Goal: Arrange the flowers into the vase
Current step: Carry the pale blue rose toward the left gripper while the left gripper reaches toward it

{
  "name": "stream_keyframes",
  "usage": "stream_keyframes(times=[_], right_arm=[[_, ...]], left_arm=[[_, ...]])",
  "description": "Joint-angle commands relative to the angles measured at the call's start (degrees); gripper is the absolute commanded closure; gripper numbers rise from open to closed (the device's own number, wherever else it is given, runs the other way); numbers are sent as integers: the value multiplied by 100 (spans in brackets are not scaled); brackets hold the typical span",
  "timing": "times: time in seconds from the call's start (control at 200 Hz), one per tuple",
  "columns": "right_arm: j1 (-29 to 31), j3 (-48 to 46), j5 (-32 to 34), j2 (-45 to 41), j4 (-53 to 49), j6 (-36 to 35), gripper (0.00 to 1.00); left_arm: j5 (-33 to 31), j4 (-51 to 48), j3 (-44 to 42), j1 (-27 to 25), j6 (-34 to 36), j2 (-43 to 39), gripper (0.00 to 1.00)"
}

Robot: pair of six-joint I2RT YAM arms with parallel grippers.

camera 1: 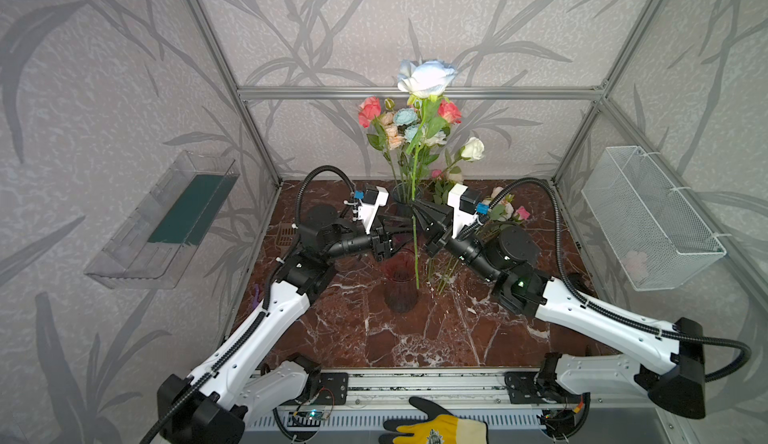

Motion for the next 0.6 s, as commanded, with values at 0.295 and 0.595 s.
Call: stream_keyframes(times=[0.295,0.595], right_arm=[[-105,99,-39,-70,-38,27,100],[-104,454,-342,472,220,437,100]], left_arm=[[936,493,170,267,-399,-29,32],[808,803,52,212,-564,82,39]])
